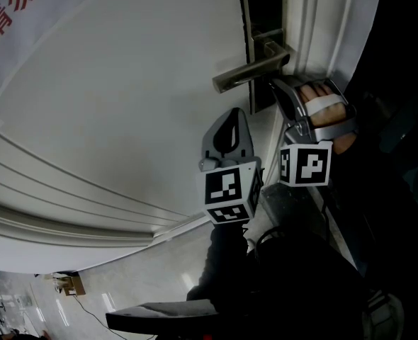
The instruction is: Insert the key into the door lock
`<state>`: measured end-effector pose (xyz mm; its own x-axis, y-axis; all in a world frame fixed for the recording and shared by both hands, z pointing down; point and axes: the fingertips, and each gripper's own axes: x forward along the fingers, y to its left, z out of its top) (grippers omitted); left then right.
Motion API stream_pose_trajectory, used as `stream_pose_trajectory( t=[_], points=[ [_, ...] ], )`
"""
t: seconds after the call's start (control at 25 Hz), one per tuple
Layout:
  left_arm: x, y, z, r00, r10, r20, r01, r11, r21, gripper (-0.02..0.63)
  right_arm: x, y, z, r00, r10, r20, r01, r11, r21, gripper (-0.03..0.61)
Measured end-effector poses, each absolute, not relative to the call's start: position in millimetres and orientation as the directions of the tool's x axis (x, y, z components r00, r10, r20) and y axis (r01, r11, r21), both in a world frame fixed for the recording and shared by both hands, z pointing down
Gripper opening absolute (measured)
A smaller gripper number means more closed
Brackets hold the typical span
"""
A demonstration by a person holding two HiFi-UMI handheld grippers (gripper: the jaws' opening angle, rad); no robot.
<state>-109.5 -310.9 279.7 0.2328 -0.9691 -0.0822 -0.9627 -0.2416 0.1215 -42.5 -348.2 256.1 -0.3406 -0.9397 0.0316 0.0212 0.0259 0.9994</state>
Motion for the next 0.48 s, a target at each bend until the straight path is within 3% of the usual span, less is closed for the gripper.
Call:
stream_pose_trajectory(
  t=[0.48],
  points=[
    [-110.5, -310.6, 279.4, 0.231, -0.969, -0.083, -0.963, -0.24, 0.124, 0.002, -42.4, -347.9, 257.0, -0.34, -0.94, 0.037, 0.024, 0.031, 0.999, 0.014]
  ],
)
